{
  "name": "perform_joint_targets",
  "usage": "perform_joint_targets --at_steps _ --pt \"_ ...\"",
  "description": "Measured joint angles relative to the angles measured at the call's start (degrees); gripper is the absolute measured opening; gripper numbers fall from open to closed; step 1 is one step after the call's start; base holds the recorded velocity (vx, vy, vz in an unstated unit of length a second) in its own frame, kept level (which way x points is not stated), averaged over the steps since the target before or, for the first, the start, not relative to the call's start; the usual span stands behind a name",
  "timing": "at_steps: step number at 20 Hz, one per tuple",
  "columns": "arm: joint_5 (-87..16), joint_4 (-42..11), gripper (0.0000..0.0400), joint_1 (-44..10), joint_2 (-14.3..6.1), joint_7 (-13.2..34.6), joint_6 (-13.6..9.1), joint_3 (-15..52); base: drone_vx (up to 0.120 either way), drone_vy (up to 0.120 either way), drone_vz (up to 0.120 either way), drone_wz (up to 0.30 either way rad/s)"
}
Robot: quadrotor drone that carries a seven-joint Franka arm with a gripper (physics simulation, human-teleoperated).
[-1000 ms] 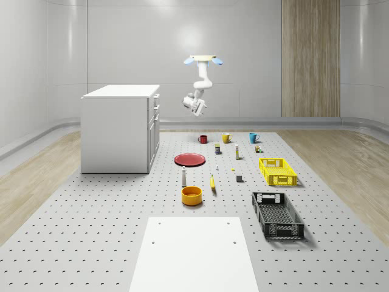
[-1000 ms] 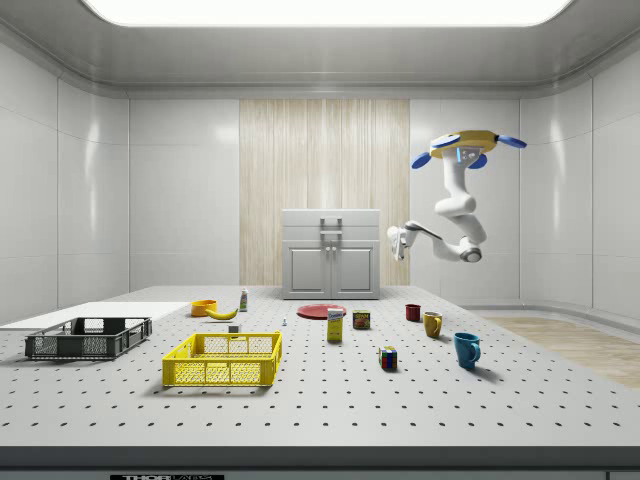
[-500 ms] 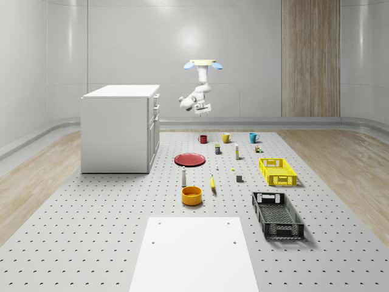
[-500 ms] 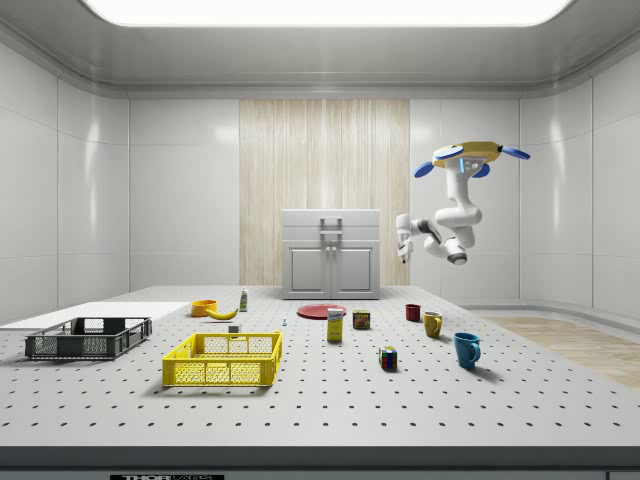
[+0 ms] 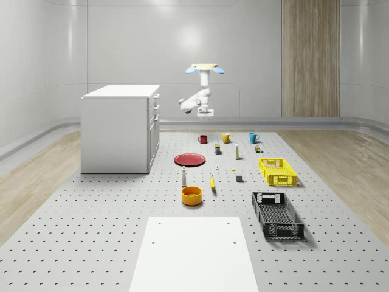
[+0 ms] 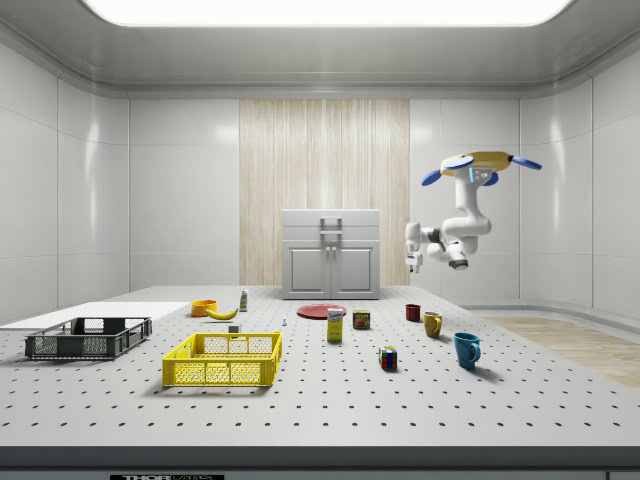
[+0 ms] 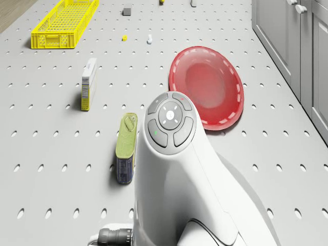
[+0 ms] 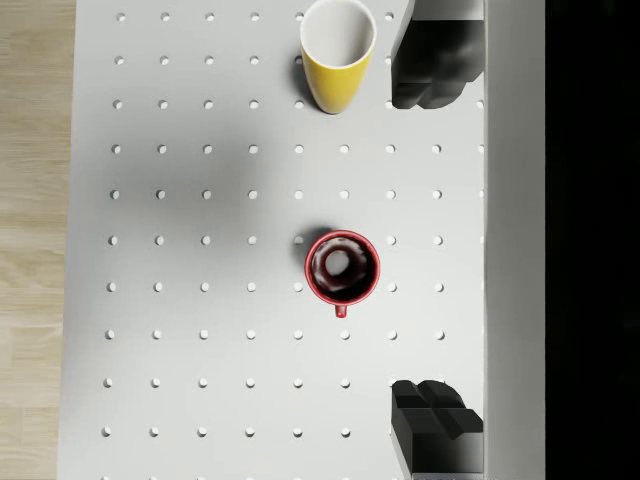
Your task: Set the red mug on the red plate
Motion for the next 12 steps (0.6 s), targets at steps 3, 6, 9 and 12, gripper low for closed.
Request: perform_joint_targets --at_steps 3,6,9,12 --pt "0.26 0.02 0.04 -0.89 -1.03 0.69 0.47 0.56 0.0 0.12 -0.12 0.0" --pt "0.63 0.07 0.04 -1.55 -2.02 1.22 1.09 1.02 0.0 0.08 -0.12 0.0" --pt "1.06 0.12 0.04 -2.06 -2.97 1.66 1.8 1.41 0.0 0.0 -0.12 0.0" --pt "1.52 0.18 0.04 -2.49 -3.89 2.04 2.55 1.77 0.0 0.0 -0.12 0.0"
